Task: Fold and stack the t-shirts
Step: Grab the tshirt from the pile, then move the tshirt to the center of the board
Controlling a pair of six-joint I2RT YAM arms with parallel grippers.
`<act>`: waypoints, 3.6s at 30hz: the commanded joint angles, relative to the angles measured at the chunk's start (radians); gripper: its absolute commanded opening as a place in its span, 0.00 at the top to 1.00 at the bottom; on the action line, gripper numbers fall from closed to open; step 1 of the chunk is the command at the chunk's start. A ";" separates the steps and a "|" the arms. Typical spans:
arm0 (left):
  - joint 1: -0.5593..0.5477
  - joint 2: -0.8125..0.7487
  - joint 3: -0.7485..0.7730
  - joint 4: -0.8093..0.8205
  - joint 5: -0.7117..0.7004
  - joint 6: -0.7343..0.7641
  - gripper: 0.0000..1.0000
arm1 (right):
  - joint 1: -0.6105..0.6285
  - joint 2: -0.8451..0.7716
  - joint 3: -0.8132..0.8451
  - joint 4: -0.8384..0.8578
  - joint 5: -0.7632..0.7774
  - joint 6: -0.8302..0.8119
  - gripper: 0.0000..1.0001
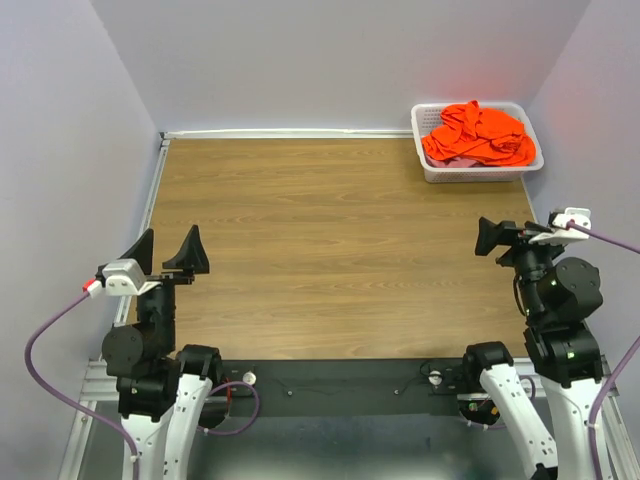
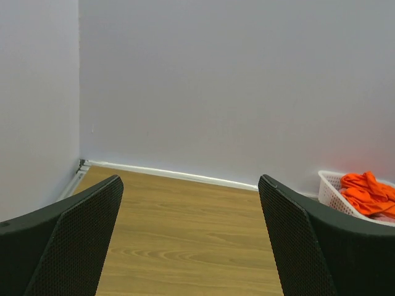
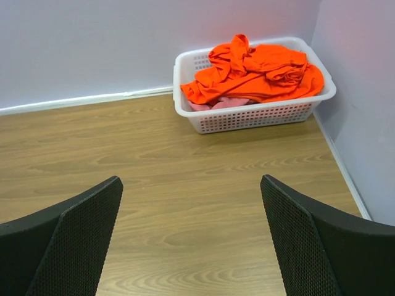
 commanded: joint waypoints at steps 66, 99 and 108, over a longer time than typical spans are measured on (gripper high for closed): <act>-0.004 0.168 -0.116 0.070 0.096 -0.050 0.04 | -0.275 1.784 1.225 0.287 -0.139 -0.193 0.98; -0.004 0.067 -0.058 0.012 0.092 -0.191 0.06 | 0.791 1.489 0.915 0.295 -0.225 0.348 0.92; -0.004 0.128 -0.034 -0.107 0.084 -0.257 0.07 | 0.783 1.419 0.710 0.249 -0.107 0.306 0.22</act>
